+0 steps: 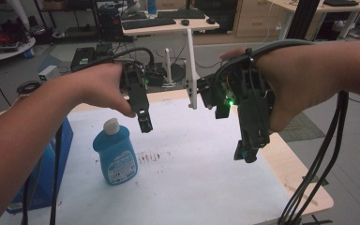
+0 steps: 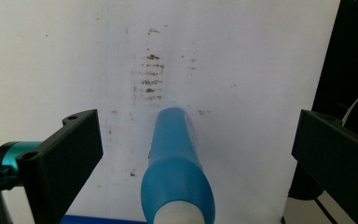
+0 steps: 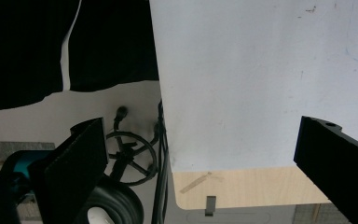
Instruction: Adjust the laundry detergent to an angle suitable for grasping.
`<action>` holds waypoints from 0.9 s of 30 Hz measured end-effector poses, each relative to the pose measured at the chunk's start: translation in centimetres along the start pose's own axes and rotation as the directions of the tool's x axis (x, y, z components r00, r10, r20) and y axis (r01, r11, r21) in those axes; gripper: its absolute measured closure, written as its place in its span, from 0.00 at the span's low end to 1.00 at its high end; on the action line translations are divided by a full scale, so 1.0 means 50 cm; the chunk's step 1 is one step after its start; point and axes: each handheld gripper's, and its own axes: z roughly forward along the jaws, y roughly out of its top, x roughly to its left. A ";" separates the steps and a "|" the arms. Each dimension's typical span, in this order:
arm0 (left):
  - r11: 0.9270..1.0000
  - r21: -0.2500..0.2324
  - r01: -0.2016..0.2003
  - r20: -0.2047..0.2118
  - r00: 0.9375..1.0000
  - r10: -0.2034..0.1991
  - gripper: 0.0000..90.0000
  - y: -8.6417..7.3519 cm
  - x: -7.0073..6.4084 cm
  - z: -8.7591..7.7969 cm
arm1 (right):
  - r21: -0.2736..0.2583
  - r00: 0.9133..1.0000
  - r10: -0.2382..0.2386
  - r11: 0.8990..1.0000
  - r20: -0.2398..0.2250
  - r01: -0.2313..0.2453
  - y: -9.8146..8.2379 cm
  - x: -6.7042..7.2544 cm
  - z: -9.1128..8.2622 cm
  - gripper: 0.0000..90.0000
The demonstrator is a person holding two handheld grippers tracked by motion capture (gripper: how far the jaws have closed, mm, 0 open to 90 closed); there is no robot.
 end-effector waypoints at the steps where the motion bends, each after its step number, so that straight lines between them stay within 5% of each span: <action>1: 1.000 0.001 0.001 -0.001 1.000 -0.001 0.02 0.002 -0.001 -0.001 | 0.000 1.000 -0.002 1.000 0.002 0.002 -0.002 0.000 -0.001 0.02; 27: 1.000 -0.020 0.001 -0.007 1.000 -0.001 0.02 0.006 -0.041 -0.034 | 0.003 1.000 -0.017 1.000 0.020 0.017 -0.005 0.021 -0.002 0.02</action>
